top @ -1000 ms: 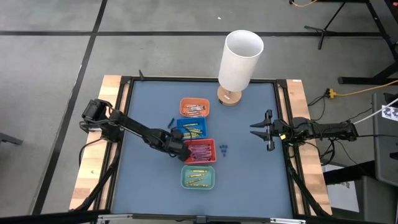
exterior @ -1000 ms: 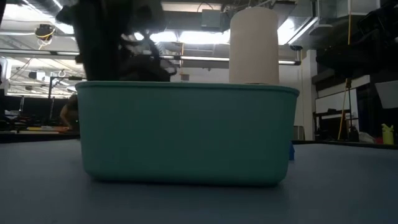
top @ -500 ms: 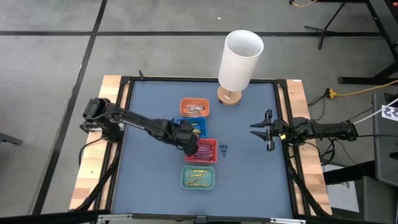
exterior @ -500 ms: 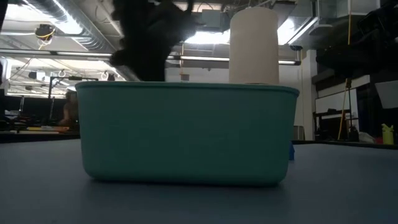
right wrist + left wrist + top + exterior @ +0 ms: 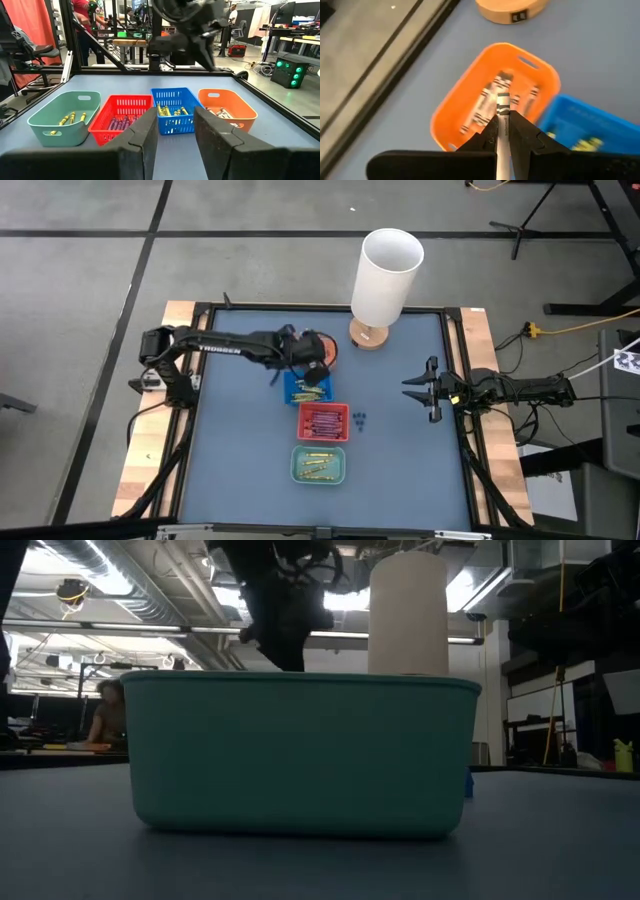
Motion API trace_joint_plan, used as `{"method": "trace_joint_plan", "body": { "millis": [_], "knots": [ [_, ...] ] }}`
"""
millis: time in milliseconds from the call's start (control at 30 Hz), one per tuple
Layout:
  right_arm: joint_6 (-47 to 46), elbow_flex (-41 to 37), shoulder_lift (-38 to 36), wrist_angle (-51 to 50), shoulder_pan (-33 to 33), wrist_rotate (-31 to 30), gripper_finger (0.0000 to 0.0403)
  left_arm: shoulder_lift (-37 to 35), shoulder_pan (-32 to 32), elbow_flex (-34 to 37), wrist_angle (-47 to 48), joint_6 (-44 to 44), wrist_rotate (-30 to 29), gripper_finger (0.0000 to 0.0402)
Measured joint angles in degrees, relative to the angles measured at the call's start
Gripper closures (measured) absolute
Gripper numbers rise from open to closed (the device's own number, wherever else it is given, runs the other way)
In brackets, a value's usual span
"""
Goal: Sort crayons
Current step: Put the gray crayon into the orange bin
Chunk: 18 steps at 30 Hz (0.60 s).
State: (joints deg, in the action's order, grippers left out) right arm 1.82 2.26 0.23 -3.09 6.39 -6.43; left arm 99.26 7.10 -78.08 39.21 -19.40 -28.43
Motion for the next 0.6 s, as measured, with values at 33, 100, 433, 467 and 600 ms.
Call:
{"method": "trace_joint_plan", "body": {
  "millis": [33, 100, 433, 467, 600],
  "knots": [
    [0.0, 0.0, 0.0, 0.0, 0.0, 0.0, 0.0279, 0.0, 1.0, 0.4, -0.8, 1.7, 0.3, 0.0391],
    [0.0, 0.0, 0.0, 0.0, 0.0, 0.0, 0.0278, 0.0, 2.9, 1.3, -2.7, 4.7, 1.4, 0.0391],
    [0.0, 0.0, 0.0, 0.0, 0.0, 0.0, 0.0279, 0.0, 7.5, 7.5, -13.9, 17.3, 8.5, 0.0391],
    [0.0, 0.0, 0.0, 0.0, 0.0, 0.0, 0.0279, 0.0, 7.6, 8.3, -15.3, 19.0, 8.6, 0.0389],
    [0.0, 0.0, 0.0, 0.0, 0.0, 0.0, 0.0278, 0.0, 8.0, 9.9, -18.3, 21.5, 8.6, 0.0374]
  ]
}}
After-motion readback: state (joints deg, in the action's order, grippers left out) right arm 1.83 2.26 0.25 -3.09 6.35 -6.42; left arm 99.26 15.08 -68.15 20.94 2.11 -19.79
